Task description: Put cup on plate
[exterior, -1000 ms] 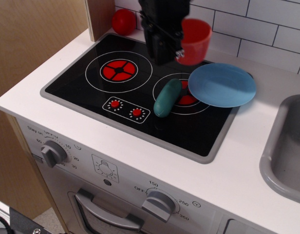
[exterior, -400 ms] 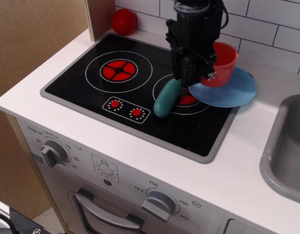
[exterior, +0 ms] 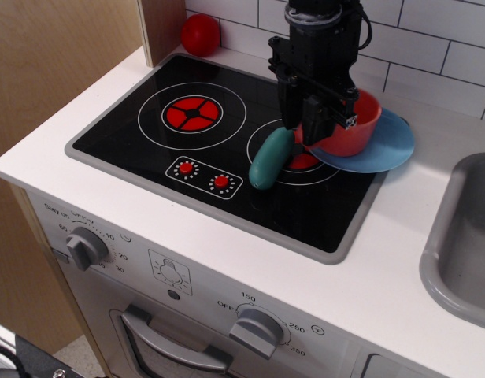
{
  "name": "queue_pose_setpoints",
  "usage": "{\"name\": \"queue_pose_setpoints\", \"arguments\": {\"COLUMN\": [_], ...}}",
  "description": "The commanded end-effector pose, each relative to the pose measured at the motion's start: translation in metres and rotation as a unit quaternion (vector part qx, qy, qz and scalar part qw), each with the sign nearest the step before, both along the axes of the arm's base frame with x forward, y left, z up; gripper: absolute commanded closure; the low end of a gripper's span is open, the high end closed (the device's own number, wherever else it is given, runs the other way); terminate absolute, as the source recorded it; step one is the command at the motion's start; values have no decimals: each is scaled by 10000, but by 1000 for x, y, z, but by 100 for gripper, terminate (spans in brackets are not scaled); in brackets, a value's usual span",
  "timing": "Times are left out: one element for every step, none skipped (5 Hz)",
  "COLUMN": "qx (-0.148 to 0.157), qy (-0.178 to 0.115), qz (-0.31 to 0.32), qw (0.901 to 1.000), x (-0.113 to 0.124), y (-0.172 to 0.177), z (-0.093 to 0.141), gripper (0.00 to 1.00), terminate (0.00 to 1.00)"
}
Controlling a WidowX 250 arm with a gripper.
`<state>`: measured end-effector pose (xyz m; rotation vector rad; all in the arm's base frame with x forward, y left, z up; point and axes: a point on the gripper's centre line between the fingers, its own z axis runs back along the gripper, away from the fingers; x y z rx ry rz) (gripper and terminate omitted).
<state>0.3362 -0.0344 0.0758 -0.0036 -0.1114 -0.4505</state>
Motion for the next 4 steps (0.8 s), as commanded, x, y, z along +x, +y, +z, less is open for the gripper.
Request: {"name": "queue_pose_setpoints", "arguments": {"qx": [-53, -137, -73, 45], "qy": [-368, -392, -467, -471], "qz": [182, 190, 266, 321], "qw": [9991, 9990, 9985, 9984], "x": [12, 7, -2, -12], "y": [4, 7, 15, 30], "z": [15, 23, 35, 40], "gripper": [0, 0, 0, 0], "terminate": [0, 0, 0, 0]}}
